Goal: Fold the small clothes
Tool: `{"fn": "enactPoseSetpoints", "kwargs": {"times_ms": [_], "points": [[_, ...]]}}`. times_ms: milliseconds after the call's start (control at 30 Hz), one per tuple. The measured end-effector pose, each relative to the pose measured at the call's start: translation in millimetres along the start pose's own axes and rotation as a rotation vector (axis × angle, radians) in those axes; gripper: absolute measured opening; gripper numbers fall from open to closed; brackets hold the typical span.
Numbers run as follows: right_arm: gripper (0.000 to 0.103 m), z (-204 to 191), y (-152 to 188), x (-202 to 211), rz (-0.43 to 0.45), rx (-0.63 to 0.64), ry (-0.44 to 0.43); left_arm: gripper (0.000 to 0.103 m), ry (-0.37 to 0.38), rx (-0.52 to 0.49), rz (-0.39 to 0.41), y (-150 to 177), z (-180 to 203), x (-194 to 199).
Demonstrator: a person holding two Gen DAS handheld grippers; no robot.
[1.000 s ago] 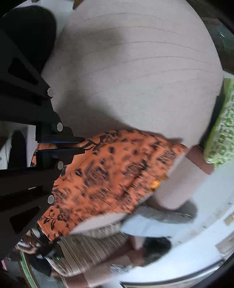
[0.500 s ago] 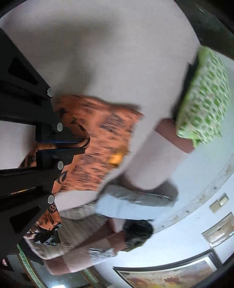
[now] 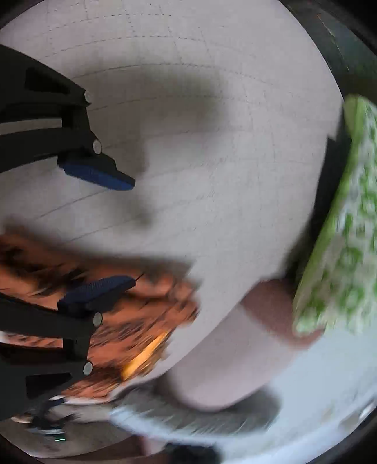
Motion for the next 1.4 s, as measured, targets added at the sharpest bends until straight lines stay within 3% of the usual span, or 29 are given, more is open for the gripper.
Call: {"fn": "enactPoseSetpoints", "kwargs": {"times_ms": [67, 133, 233, 300, 333, 367, 400, 433, 500, 633, 767, 933, 1033, 1100, 1133, 1200, 1267, 1333, 1400], "points": [[0.085, -1.0, 2.9, 2.2, -0.042, 0.058, 0.027, 0.080, 0.058, -0.091, -0.040, 15.0, 14.4, 3.5], [0.085, -3.1, 11.8, -10.6, -0.144, 0.125, 0.049, 0.085, 0.092, -0.185, -0.087, 29.1, 30.1, -6.8], [0.085, -7.3, 26.7, -37.0, -0.263, 0.172, 0.040, 0.085, 0.003, -0.222, -0.143, 36.4, 35.1, -38.0], [0.086, -9.9, 34.4, -50.6, -0.284, 0.184, 0.055, 0.085, -0.016, -0.211, -0.113, 34.8, 37.6, -42.1], [0.085, -16.5, 35.2, -56.3, -0.292, 0.216, 0.063, 0.069, -0.022, -0.206, -0.107, 31.9, 39.2, -40.8], [0.083, -20.8, 35.1, -61.2, -0.308, 0.227, 0.084, 0.017, -0.011, -0.197, -0.121, 31.9, 42.3, -42.6], [0.066, -27.0, 35.0, -67.1, -0.334, 0.231, 0.082, 0.015, 0.024, -0.152, -0.167, 32.6, 43.3, -47.5], [0.043, -31.8, 36.3, -71.8, -0.362, 0.242, 0.080, 0.015, 0.009, -0.134, -0.156, 31.4, 44.4, -47.2], [0.027, -35.6, 43.2, -82.8, -0.407, 0.286, 0.155, 0.014, -0.034, -0.149, -0.142, 32.9, 49.9, -46.5], [0.022, -42.8, 38.2, -76.1, -0.392, 0.220, 0.142, 0.012, -0.012, -0.126, -0.107, 30.7, 67.5, -17.8], [0.021, -89.4, 30.6, -33.8, -0.341, 0.284, 0.084, 0.012, 0.031, -0.232, -0.002, 46.0, 101.4, 61.0], [0.021, -129.1, 55.3, 47.9, -0.304, 0.360, 0.078, 0.012, 0.083, -0.201, 0.021, 116.3, 92.7, 136.8], [0.023, -117.4, 102.7, 93.2, -0.310, 0.353, 0.072, 0.017, 0.064, -0.154, -0.013, 174.5, 55.9, 135.9], [0.030, -83.3, 149.1, 98.5, -0.353, 0.334, 0.088, 0.023, 0.015, -0.108, -0.089, 205.7, 24.9, 102.2], [0.039, -62.5, 166.5, 95.6, -0.388, 0.311, 0.104, 0.027, -0.030, -0.076, -0.131, 216.9, 9.1, 85.8], [0.052, -16.2, 200.8, 78.3, -0.472, 0.262, 0.236, 0.034, 0.040, 0.022, -0.076, 220.2, -10.4, 85.6], [0.057, -15.9, 199.8, 94.8, -0.354, 0.268, 0.202, 0.052, -0.037, 0.037, -0.048, 212.2, -11.0, 101.9], [0.064, -26.4, 187.6, 116.9, -0.264, 0.260, 0.239, 0.060, -0.039, 0.006, 0.050, 203.4, -2.2, 129.3], [0.065, -49.7, 174.1, 135.6, -0.187, 0.355, 0.306, 0.061, -0.052, -0.086, 0.121, 200.3, 18.9, 149.8]]}}
Point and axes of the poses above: each gripper's, at about its wrist camera, not at the fingertips, and x roughly against the way its jaws point, z to its right, y to its underside, the point moved 3 cm from there along -x, roughly the way its jaws point, and after that the axes turned 2 degrees about x, right-handed, at the moved point
